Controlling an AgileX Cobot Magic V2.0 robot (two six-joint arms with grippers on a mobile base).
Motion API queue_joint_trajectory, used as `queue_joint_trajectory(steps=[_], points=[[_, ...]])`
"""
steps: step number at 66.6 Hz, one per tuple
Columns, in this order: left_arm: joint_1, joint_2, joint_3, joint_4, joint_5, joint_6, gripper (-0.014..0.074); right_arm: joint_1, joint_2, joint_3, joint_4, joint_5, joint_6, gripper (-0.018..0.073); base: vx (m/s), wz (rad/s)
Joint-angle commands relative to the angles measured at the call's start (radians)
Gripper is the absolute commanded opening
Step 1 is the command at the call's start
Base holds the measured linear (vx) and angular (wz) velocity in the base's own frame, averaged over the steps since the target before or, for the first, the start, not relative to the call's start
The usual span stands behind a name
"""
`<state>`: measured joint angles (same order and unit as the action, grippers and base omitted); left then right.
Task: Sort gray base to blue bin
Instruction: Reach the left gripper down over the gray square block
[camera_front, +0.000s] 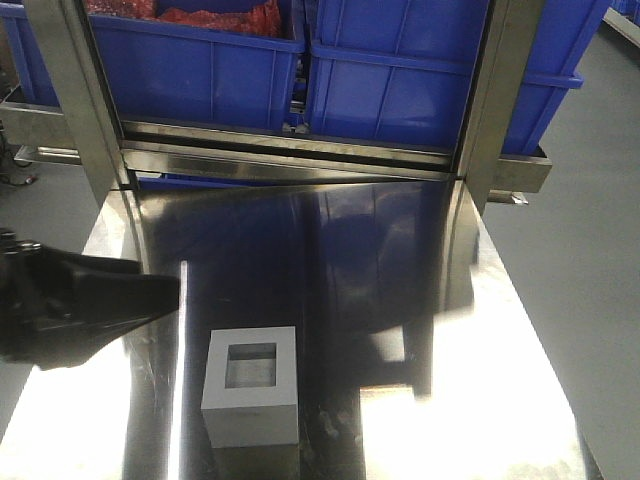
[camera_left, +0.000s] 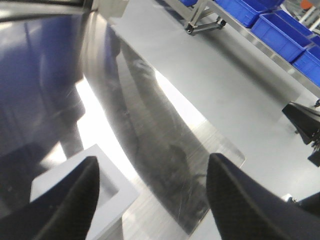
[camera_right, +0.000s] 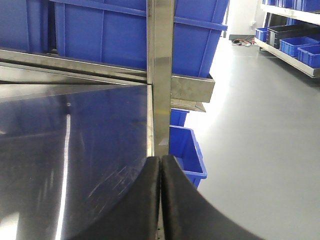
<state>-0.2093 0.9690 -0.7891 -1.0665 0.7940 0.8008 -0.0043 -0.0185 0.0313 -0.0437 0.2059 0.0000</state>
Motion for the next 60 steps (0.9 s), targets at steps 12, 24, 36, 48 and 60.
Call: queue_joint_trajectory(steps=[12, 24, 36, 48, 60], points=[[-0.247, 0.136, -0.035, 0.296, -0.249, -0.296, 0.0435, -0.001, -0.009, 0.006, -0.009, -0.080, -0.012, -0.0005, 0.00, 0.00], [-0.322, 0.238, -0.109, 0.776, -0.243, -0.774, 0.0435, -0.001, -0.009, 0.006, -0.009, -0.080, -0.012, -0.0005, 0.00, 0.00], [-0.394, 0.348, -0.183, 1.076, -0.182, -1.115, 0.0435, -0.001, -0.009, 0.006, -0.009, -0.080, -0.012, -0.0005, 0.00, 0.00], [-0.410, 0.456, -0.233, 1.119, -0.156, -1.209, 0.0435, -0.001, -0.009, 0.006, -0.009, -0.080, -0.012, -0.0005, 0.00, 0.00], [-0.410, 0.527, -0.254, 1.116, -0.133, -1.259, 0.0431, -0.001, -0.009, 0.006, -0.009, -0.080, -0.012, -0.0005, 0.00, 0.00]])
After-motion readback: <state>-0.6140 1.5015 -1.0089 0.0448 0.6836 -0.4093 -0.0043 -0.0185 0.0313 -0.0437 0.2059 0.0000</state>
